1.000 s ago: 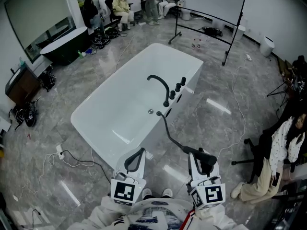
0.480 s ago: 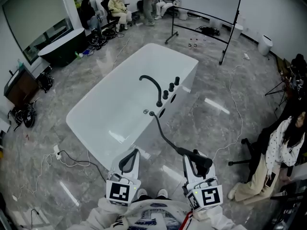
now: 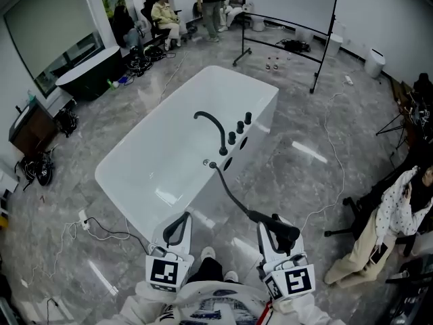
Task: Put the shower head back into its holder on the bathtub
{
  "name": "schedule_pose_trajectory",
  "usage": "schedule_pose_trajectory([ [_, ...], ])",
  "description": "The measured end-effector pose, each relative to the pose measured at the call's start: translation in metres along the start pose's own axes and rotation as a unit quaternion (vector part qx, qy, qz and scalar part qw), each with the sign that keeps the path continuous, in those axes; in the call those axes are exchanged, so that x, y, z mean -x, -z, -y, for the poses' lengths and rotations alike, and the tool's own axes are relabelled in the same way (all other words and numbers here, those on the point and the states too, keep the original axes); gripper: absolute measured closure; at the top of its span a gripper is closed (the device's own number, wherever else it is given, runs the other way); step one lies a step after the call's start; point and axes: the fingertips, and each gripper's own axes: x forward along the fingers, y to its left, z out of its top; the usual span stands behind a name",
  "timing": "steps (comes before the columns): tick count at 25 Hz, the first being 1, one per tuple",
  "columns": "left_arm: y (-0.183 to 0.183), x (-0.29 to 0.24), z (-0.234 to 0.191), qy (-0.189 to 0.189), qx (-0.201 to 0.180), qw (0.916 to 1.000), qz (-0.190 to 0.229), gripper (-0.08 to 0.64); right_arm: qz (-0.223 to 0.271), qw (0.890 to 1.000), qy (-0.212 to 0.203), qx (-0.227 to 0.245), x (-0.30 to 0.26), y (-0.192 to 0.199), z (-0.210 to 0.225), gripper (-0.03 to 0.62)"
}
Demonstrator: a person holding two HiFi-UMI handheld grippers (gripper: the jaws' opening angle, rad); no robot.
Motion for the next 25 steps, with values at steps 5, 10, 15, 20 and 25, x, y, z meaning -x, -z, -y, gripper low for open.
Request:
schedule_pose_trajectory([
  [5,0.008,-0.015,-0.003,0.005,-0.003,1.0000,0.003,0.568,0.011,1.000,-0.002,-0.001,-0.008,-0.009,0.003,0.456],
  [10,0.012,-0.042,-0.021,0.008,0.006,0.9999,0.003,0.568,0.025,1.000,-0.007,0.015,-0.030,-0.032,0.004,0.456],
  [15,0.012,-0.073,-0.044,0.010,0.014,0.9998,0.007,0.568,0.029,0.999,-0.018,0.027,-0.072,-0.041,0.001,0.456],
  [20,0.011,-0.101,-0.072,0.019,0.016,0.9997,0.002,0.568,0.039,0.998,-0.027,0.036,-0.114,-0.059,-0.006,0.456],
  [25,0.010,-0.127,-0.100,0.021,0.019,0.9996,0.008,0.568,0.047,0.997,-0.034,0.046,-0.153,-0.072,-0.014,0.456],
])
